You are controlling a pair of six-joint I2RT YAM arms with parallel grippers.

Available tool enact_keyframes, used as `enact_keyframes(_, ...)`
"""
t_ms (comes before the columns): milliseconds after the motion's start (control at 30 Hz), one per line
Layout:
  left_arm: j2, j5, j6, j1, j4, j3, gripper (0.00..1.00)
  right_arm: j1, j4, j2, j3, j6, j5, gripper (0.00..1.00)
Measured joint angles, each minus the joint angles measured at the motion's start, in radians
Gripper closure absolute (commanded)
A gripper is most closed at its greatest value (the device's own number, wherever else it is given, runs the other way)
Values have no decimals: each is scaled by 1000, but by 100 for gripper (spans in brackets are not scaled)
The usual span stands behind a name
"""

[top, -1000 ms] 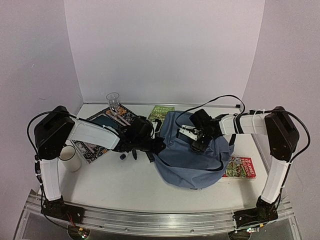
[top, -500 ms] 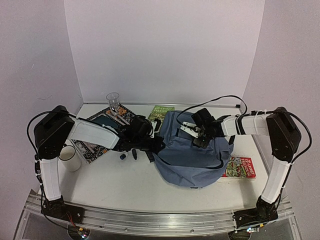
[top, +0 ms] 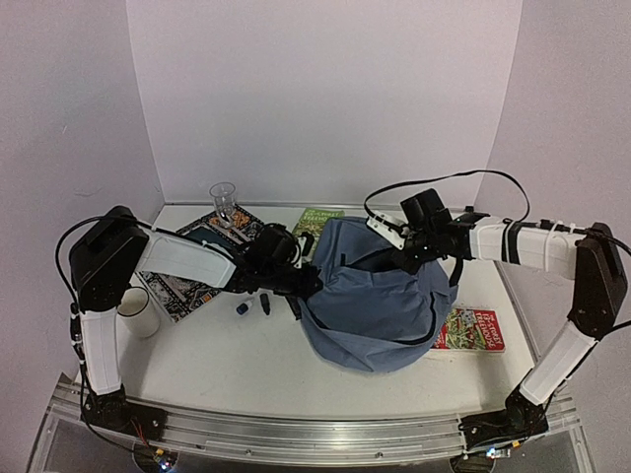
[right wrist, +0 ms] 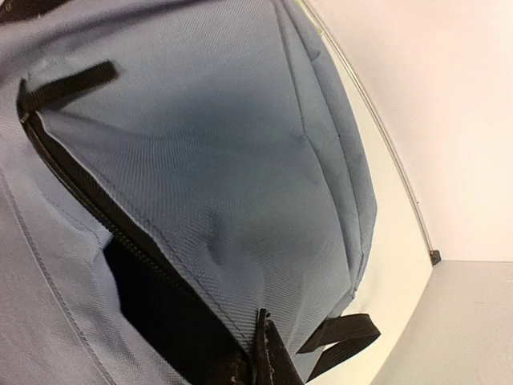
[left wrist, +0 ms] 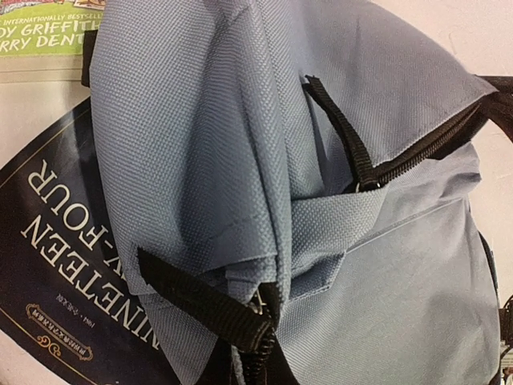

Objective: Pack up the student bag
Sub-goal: Open the lower front pocket of the student bag.

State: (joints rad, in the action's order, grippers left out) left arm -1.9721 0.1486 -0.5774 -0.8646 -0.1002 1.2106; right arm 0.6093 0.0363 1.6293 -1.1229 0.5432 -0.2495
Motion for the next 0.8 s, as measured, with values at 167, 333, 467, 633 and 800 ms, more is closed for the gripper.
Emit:
enact_keyframes(167,-9,0,-6,2,25,29,69,0,-10,-8,0,-54,9,100)
enact_keyframes(333,-2,-44,3,5,64,43,41,0,-19,-8,-4,-120,5,100)
enact_keyframes(467,41,-134,18,14,150,44,30,0,-55,-8,-28,-176,1,100)
enact_keyframes(633,106,-247,31,18,262,44,25,0,-88,-8,-52,-227,3,100)
enact_keyframes(800,141,-330,33,44,392,44,25,2,-103,-11,-53,-254,7,100)
